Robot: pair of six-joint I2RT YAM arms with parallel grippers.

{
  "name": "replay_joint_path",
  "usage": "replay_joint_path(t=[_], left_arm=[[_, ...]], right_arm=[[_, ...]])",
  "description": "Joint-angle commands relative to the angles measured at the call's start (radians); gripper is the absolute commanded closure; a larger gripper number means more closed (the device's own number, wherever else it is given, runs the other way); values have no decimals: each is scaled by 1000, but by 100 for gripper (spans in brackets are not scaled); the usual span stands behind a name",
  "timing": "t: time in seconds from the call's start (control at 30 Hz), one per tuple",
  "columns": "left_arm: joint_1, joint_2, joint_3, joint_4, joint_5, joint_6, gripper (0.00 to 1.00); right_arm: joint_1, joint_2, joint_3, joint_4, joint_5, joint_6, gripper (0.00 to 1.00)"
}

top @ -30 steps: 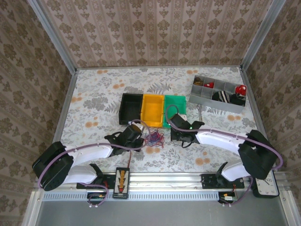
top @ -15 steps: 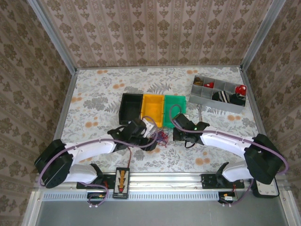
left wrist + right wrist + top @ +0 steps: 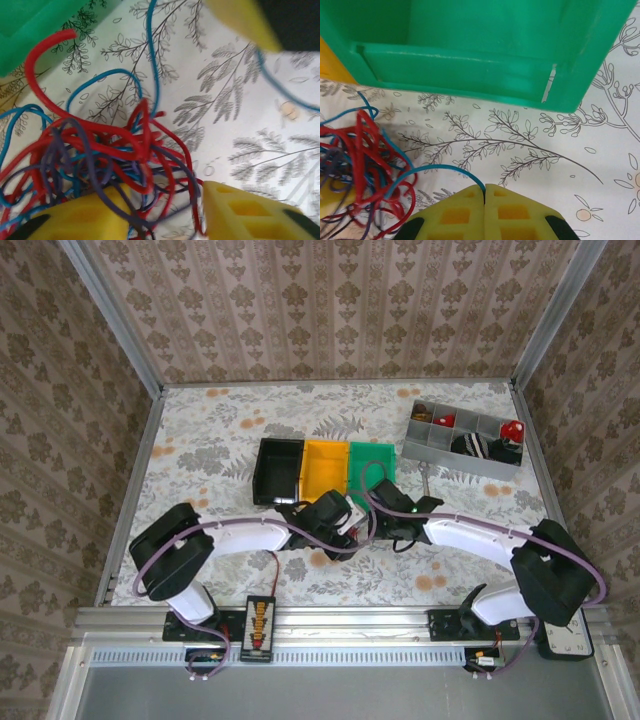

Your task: Untangle the cables

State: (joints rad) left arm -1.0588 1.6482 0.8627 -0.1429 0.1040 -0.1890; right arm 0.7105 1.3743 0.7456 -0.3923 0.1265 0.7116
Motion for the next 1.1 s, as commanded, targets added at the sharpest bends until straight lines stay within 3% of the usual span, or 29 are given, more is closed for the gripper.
replay_joint_path(t=[0.0, 0.13, 0.4, 0.63, 0.8, 1.07], left_arm=[[2, 45, 21, -13, -75, 15, 73], [21, 43, -5, -7, -111, -18, 100], [83, -218, -154, 50, -12, -92, 100], [223, -444, -302, 20, 46, -171, 100], [276, -531, -338, -58, -97, -256, 100], [402, -653, -413, -91, -150, -412, 100]], right_arm=[[-25, -53, 2, -9, -26, 17, 100], [-85, -114, -15, -33, -14, 48, 100], [-255, -247, -43, -127, 84, 99, 100], [-415, -283, -19, -220, 114, 52, 100], [-548, -318, 4, -286, 136, 27, 100], [-834, -373, 47, -337, 75, -45, 100]])
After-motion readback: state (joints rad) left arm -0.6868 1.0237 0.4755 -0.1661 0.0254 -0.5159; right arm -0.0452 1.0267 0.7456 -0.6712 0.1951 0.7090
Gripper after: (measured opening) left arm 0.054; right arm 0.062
